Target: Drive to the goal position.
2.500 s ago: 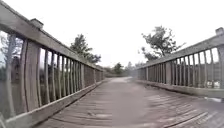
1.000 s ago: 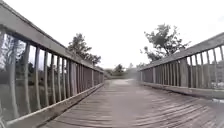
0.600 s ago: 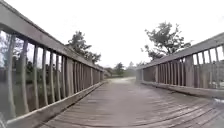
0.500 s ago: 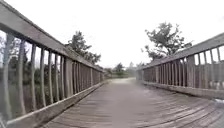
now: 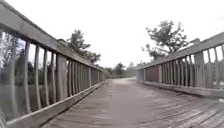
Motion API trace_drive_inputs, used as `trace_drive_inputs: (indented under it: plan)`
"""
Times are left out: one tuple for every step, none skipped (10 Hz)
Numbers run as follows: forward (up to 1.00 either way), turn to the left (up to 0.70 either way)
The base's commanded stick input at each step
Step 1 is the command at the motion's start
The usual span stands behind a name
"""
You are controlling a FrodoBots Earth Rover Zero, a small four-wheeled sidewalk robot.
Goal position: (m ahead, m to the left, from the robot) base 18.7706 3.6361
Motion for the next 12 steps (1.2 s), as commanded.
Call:
trace_drive_inputs:
  plan:
    - [0.45, 0.00]
    - [0.45, 0.00]
    - [0.45, 0.00]
    - [0.45, -0.16]
    - [0.45, -0.27]
    - [0.45, -0.11]
    - [0.45, 0.00]
    - [0.45, 0.00]
    - [0.45, 0.00]
    - [0.45, 0.00]
    - [0.45, 0.00]
    - [0.45, 0.00]
